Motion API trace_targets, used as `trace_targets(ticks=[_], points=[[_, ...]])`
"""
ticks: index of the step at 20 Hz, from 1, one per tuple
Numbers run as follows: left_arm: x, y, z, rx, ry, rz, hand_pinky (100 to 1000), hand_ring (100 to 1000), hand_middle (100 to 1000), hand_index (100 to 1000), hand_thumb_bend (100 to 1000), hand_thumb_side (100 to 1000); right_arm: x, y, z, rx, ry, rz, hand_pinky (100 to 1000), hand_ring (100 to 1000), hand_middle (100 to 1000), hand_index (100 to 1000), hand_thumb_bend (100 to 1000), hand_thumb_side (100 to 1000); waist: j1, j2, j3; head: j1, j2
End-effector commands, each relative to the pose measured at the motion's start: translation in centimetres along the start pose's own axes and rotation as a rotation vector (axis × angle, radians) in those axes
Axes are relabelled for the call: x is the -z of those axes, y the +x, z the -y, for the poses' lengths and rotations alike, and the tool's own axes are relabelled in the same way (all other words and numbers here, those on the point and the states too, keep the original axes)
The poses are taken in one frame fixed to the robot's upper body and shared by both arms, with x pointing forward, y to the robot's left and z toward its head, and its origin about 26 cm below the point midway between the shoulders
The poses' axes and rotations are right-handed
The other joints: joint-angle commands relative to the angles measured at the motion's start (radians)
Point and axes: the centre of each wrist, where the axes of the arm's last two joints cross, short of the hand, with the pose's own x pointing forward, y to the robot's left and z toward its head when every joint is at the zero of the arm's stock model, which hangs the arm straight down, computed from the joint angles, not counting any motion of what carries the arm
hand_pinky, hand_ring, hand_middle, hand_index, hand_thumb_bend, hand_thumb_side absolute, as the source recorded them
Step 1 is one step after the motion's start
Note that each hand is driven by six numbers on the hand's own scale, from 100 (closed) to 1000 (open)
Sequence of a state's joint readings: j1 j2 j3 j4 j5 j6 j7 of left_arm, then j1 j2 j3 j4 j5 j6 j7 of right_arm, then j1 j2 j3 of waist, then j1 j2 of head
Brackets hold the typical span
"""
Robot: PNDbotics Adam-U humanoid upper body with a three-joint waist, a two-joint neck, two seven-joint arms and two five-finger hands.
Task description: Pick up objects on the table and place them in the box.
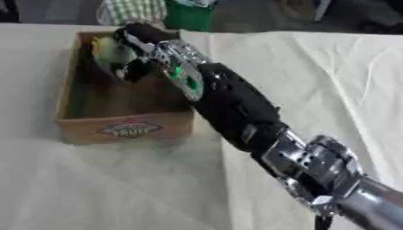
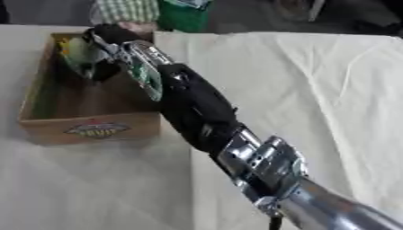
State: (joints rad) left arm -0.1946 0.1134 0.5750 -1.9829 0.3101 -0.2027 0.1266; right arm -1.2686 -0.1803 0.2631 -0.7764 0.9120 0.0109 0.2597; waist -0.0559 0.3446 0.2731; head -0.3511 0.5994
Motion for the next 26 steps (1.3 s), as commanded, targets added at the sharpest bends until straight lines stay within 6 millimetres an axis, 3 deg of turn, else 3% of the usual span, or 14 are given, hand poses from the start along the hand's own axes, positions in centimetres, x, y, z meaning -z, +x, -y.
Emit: trace_targets(ticks=[1, 4, 9, 14, 20, 22, 25, 26], points=[[0.5, 0.6, 0.2, 0.000, -0.017, 0.028, 763, 533, 523, 706, 100, 565, 0.1, 0.7, 2.1, -0.064, -0.014, 0.026, 888, 893, 780, 895, 453, 592, 0.008, -0.018, 0.002, 0.001, -0.012], [0.5, 0.7, 0.1, 0.005, -0.016, 0.028, 763, 533, 523, 706, 100, 565, 0.1, 1.1, 2.4, -0.119, -0.001, 0.056, 900, 911, 788, 921, 605, 634, 0.009, -0.020, 0.001, 0.003, -0.011], [0.6, 0.7, 0.0, 0.011, -0.012, 0.029, 763, 534, 523, 706, 100, 566, -0.3, 1.7, 3.9, -0.181, -0.035, 0.107, 902, 905, 775, 920, 616, 647, 0.011, -0.025, -0.006, 0.012, -0.007], [0.6, 0.8, -0.2, 0.019, -0.004, 0.032, 762, 534, 523, 707, 100, 566, -1.6, 1.6, 7.2, -0.155, -0.156, 0.154, 902, 885, 748, 908, 537, 675, 0.015, -0.032, -0.020, 0.029, -0.003], [0.6, 0.9, -0.4, 0.031, 0.007, 0.037, 761, 534, 523, 707, 100, 567, -4.7, 0.2, 12.3, -0.141, -0.381, 0.189, 893, 860, 723, 894, 369, 660, 0.022, -0.040, -0.042, 0.069, 0.000], [0.6, 0.9, -0.5, 0.035, 0.010, 0.038, 760, 534, 523, 707, 100, 568, -5.9, -0.4, 13.6, -0.143, -0.446, 0.198, 890, 853, 721, 890, 304, 652, 0.026, -0.043, -0.050, 0.085, 0.001], [0.6, 0.9, -0.5, 0.039, 0.014, 0.040, 760, 534, 523, 707, 100, 568, -7.8, -1.5, 14.9, -0.133, -0.530, 0.189, 879, 831, 704, 875, 120, 609, 0.032, -0.047, -0.063, 0.103, 0.004], [0.6, 0.9, -0.6, 0.041, 0.016, 0.039, 760, 534, 523, 707, 100, 568, -8.5, -1.9, 15.2, -0.128, -0.554, 0.181, 878, 830, 703, 873, 104, 606, 0.034, -0.048, -0.067, 0.108, 0.005]])
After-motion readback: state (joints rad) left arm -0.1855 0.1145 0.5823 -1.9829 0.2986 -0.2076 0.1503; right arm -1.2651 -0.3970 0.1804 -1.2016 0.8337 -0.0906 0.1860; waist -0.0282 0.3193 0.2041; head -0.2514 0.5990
